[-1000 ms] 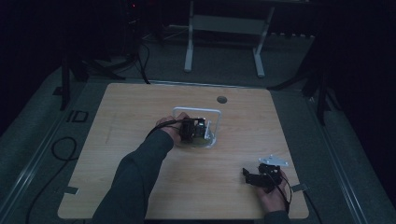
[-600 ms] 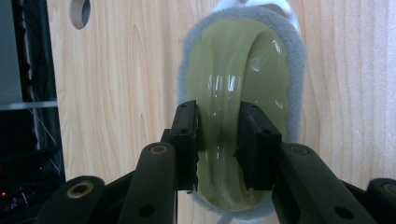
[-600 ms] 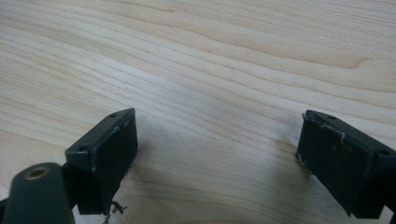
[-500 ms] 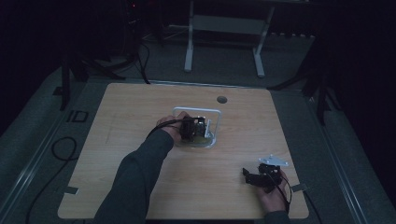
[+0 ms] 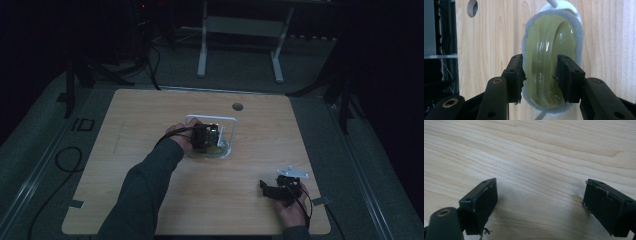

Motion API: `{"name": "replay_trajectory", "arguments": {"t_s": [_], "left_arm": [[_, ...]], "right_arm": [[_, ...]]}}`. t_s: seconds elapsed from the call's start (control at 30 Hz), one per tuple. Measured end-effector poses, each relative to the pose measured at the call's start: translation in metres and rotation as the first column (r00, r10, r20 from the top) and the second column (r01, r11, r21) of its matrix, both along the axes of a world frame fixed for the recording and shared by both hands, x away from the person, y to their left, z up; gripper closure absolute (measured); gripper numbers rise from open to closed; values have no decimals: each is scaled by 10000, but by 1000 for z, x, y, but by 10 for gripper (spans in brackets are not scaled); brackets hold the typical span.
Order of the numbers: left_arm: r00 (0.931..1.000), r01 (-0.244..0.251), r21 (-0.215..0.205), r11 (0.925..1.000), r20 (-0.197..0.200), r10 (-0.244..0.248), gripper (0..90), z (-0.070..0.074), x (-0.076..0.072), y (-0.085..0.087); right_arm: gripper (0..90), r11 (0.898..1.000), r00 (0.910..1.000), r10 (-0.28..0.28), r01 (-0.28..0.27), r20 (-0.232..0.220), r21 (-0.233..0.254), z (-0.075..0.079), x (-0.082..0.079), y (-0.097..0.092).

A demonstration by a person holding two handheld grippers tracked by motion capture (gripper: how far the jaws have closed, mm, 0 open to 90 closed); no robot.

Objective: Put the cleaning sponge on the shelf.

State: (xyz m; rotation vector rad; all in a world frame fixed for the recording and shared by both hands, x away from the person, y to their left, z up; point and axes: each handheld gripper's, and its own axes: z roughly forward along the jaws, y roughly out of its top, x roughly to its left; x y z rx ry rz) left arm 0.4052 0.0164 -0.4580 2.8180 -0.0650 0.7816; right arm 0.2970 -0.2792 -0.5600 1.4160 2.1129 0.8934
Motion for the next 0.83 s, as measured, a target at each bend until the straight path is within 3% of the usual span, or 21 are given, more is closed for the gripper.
{"name": "replay_trajectory", "arguments": {"t_s": [0.27,0.57,0.83], "left_arm": [[10000,5,-591,9983,-57,-8,532,14,-7,8],[9988,-58,-1408,9900,-499,-12,523,27,-15,25],[9983,-330,-1743,9841,-537,239,523,35,-28,39]], "right_arm": [[118,10000,10000,-1,1,-1,2,0,0,0],[118,10000,10000,-2,2,0,3,0,0,0],[118,10000,10000,5,-5,8,-5,0,0,0]]}}
